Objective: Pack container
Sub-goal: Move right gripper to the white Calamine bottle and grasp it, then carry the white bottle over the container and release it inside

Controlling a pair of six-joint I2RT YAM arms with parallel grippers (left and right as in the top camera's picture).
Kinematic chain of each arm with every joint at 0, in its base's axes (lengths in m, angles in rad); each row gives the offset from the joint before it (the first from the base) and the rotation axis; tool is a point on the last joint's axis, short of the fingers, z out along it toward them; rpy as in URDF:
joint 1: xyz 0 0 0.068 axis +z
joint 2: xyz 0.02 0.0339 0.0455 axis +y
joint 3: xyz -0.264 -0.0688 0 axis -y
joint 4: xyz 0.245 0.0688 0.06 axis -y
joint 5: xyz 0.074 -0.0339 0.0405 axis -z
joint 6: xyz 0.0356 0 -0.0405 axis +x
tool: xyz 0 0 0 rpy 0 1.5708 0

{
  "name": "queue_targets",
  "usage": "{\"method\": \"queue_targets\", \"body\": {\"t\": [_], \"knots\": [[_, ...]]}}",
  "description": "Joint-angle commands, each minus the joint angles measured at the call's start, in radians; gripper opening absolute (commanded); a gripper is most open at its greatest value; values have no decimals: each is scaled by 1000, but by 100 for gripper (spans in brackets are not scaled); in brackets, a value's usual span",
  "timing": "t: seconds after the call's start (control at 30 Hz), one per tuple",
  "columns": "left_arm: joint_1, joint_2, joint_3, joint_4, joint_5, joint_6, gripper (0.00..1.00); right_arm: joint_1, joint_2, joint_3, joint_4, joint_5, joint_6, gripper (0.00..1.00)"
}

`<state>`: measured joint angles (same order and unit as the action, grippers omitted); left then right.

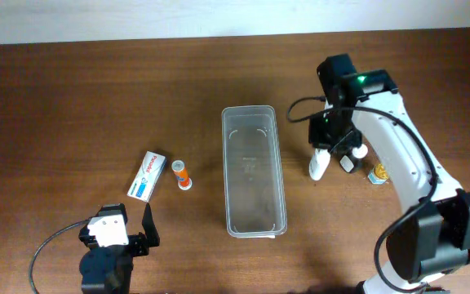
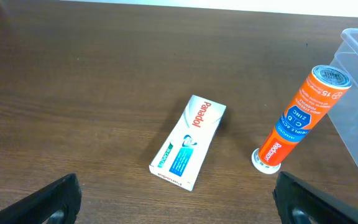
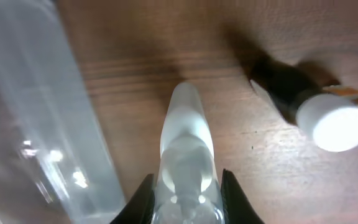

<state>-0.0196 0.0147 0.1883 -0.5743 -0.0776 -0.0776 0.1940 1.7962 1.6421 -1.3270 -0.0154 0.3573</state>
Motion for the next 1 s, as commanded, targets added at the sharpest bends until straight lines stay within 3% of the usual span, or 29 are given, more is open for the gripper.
{"method": "queue_targets", "body": {"t": [0.0, 0.2, 0.5, 0.97], "knots": [[-4, -9, -1, 5, 14, 15, 99, 26, -85, 149, -35, -8, -1, 12], [-4, -9, -1, 5, 14, 15, 100, 163, -109, 296, -71, -9, -1, 11], [-4, -9, -1, 5, 14, 15, 99, 392, -64, 289, 47, 143, 41, 11], [-4, -9, -1, 5, 14, 15, 99, 407, 249, 286, 144, 151, 117, 11]]}}
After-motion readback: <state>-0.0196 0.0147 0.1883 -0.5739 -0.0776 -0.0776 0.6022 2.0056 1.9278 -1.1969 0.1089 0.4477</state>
